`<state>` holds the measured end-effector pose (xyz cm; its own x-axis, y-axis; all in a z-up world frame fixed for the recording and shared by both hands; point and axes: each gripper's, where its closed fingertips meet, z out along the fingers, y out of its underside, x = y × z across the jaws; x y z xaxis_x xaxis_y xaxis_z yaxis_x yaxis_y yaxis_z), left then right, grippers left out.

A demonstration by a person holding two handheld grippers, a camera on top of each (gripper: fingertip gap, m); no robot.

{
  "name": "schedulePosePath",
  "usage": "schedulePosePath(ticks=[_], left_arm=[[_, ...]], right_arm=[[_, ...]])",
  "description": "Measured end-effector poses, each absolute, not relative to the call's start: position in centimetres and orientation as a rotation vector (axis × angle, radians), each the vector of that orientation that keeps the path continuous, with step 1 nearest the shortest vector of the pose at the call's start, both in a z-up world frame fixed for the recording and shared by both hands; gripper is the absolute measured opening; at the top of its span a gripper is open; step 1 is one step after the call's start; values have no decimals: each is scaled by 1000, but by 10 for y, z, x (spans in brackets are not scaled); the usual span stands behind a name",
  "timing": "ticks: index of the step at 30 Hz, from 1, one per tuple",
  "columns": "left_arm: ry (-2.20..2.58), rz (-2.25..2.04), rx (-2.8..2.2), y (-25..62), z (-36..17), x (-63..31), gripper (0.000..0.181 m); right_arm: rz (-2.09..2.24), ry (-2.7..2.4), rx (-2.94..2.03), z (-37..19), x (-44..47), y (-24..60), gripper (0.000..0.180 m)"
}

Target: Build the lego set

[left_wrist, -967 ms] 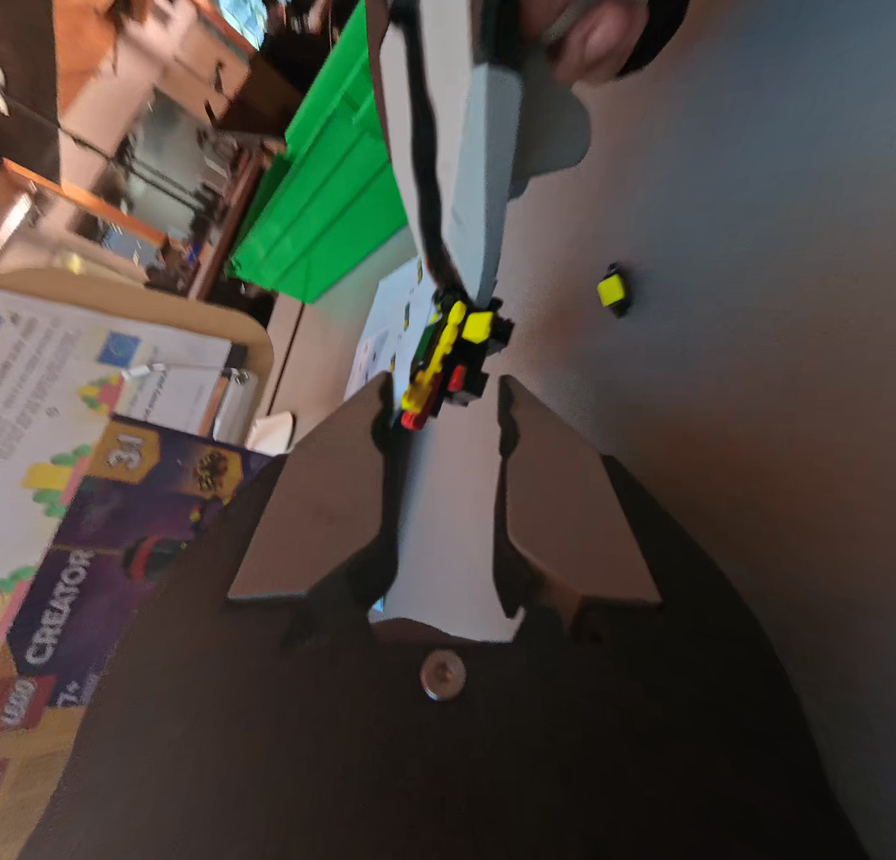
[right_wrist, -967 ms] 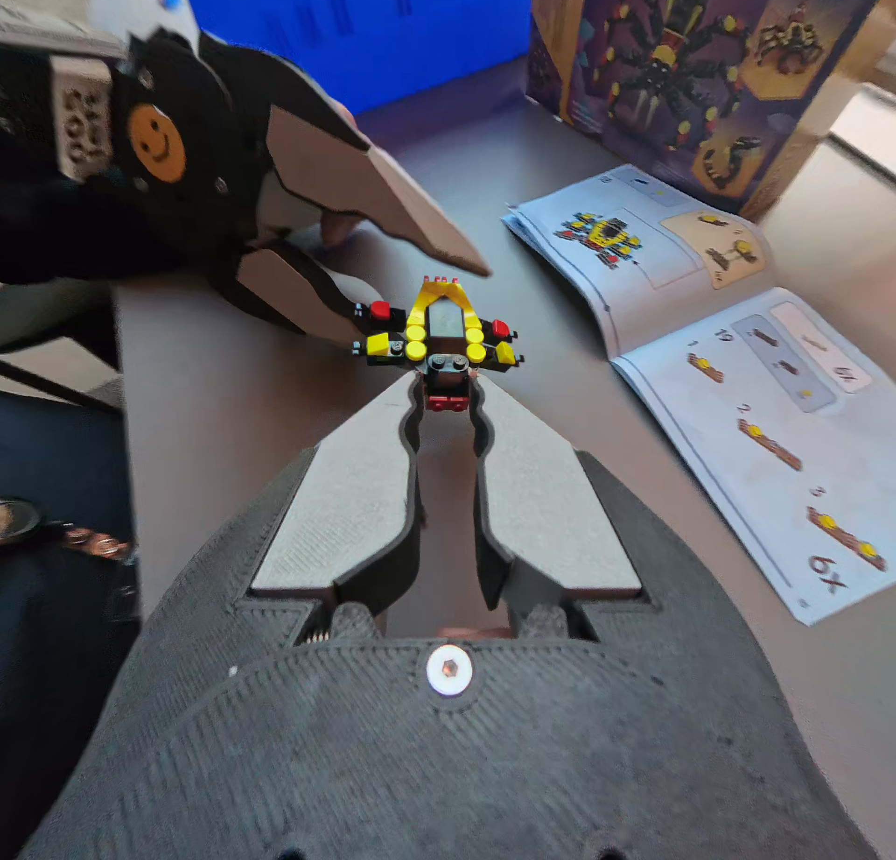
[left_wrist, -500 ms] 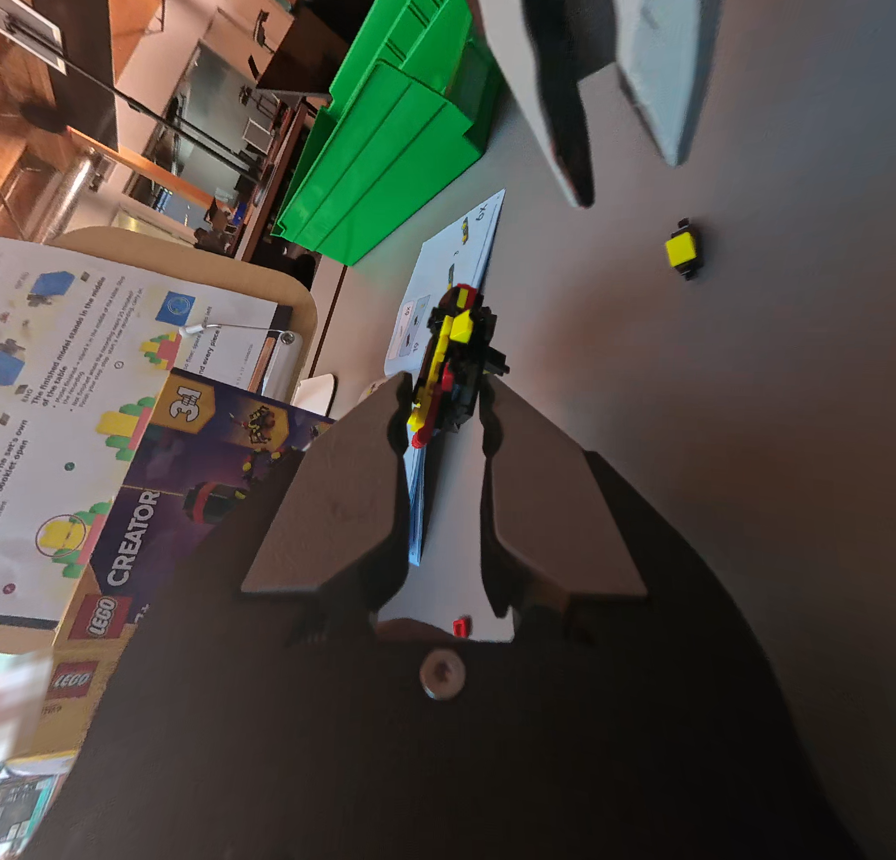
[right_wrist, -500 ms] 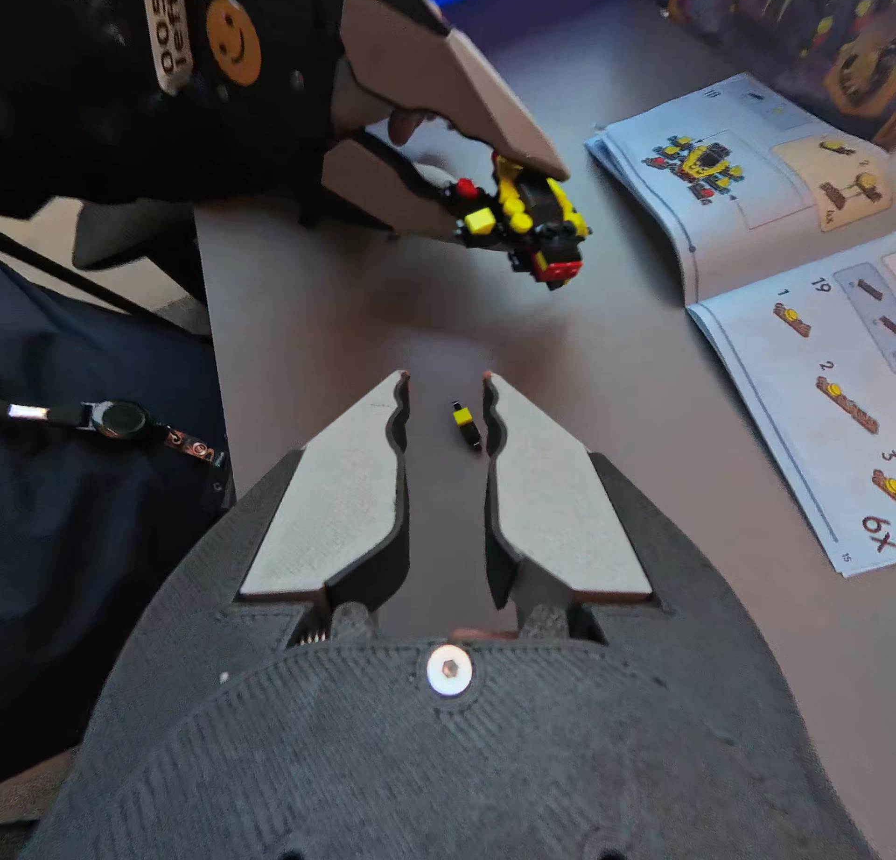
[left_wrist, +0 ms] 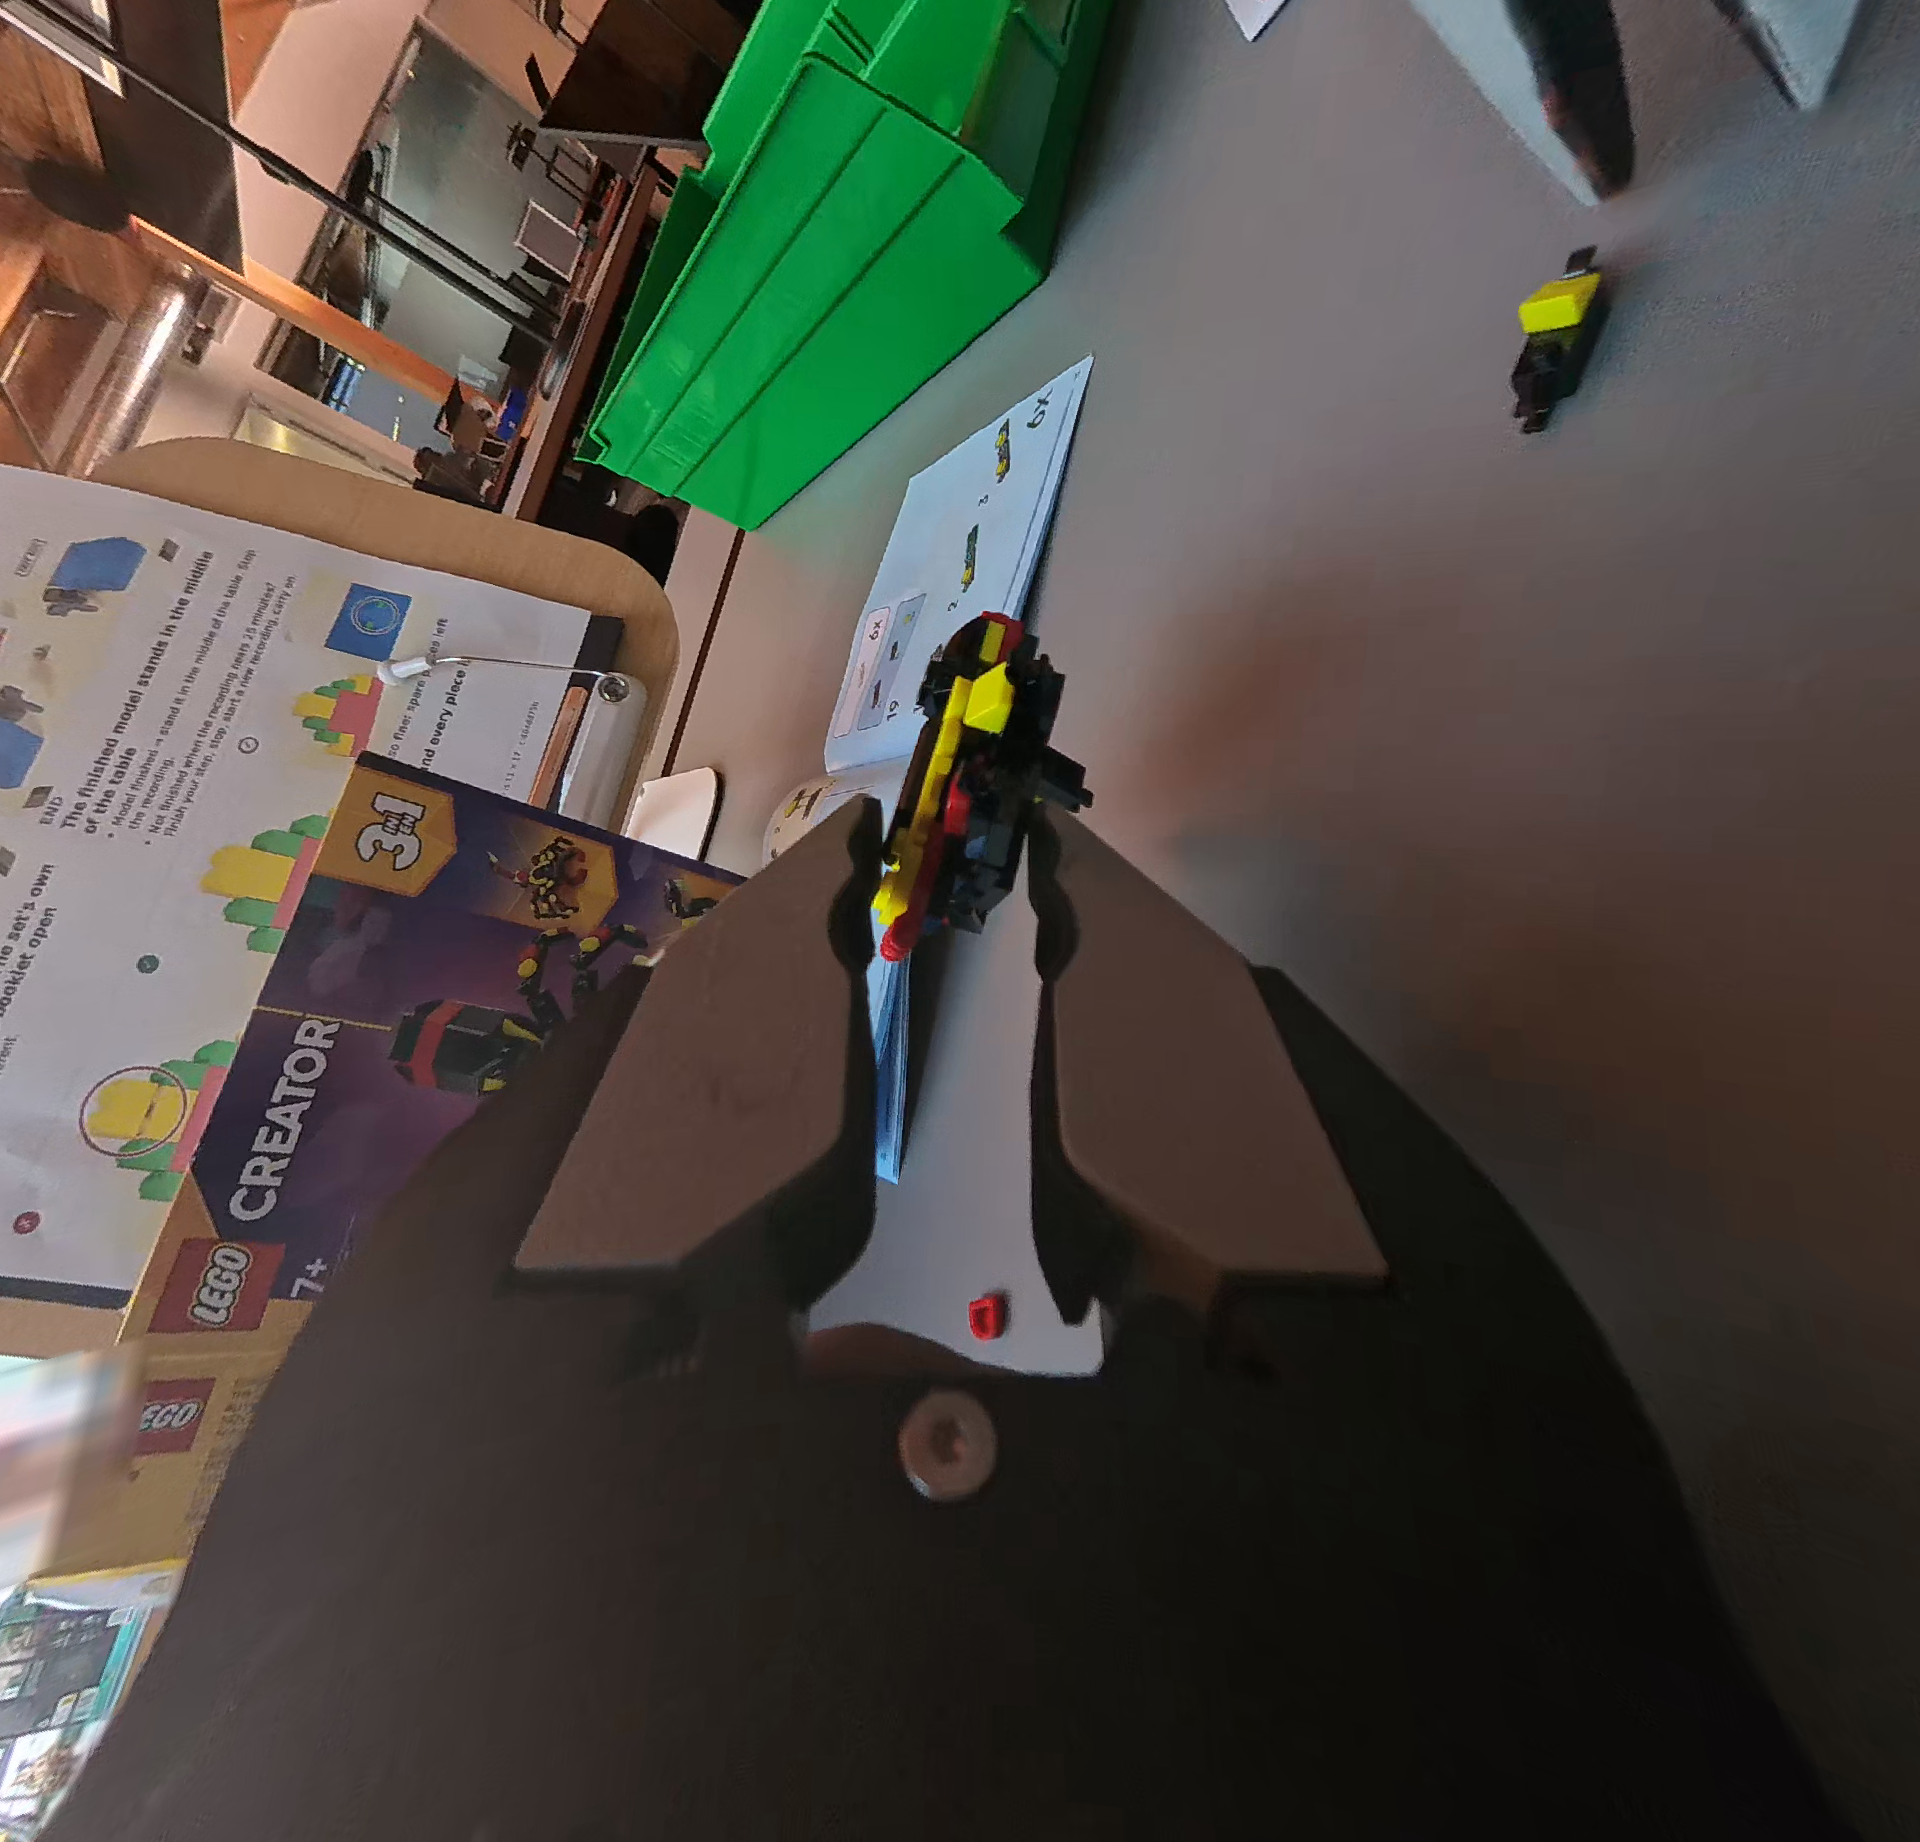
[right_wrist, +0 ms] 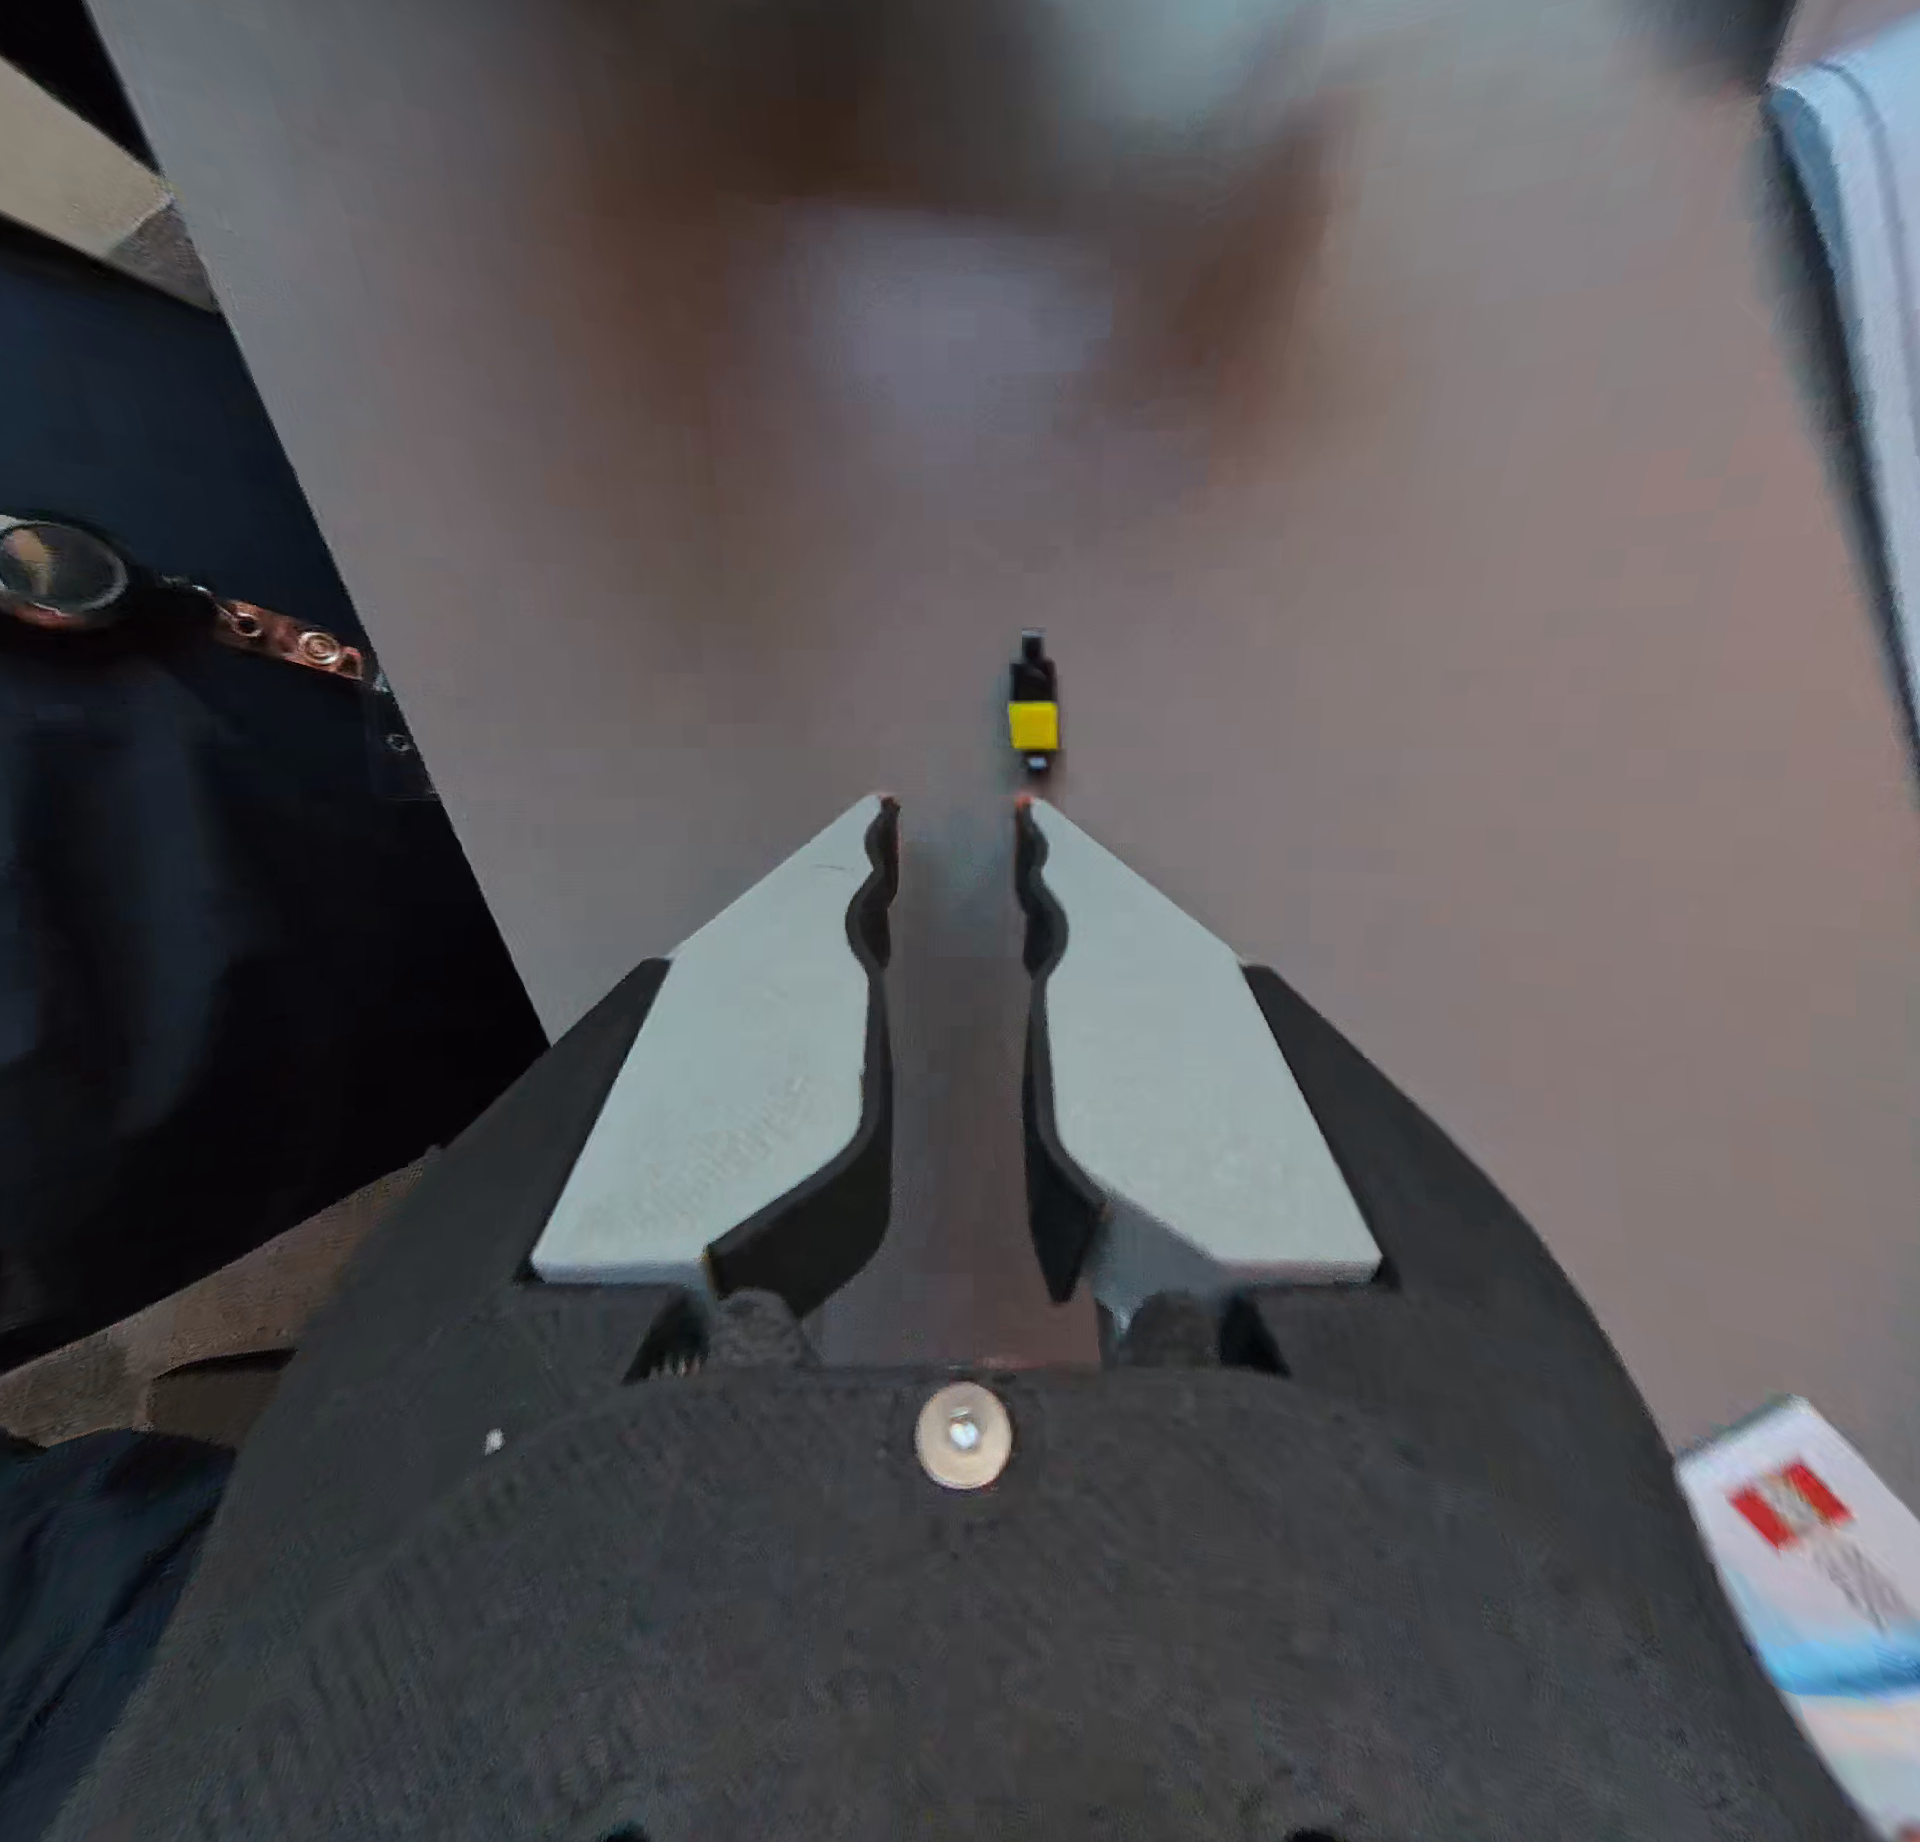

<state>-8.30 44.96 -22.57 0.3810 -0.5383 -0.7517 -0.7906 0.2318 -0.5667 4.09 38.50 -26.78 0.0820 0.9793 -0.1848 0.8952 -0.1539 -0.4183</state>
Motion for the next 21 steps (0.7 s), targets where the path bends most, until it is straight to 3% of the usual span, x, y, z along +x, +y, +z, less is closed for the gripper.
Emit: schedulePosePath(ticks=[6, 17, 21], left_arm=[[1312, 259, -1435, 447, -231, -79, 25], [1342, 195, -1485, 443, -243, -72, 25], [1347, 97, -1539, 441, -250, -70, 24]], right_arm=[[580, -1807, -2125, -253, 50, 398, 23], [608, -1836, -2017, -275, 25, 399, 23], [630, -1779, -2036, -275, 16, 404, 6]])
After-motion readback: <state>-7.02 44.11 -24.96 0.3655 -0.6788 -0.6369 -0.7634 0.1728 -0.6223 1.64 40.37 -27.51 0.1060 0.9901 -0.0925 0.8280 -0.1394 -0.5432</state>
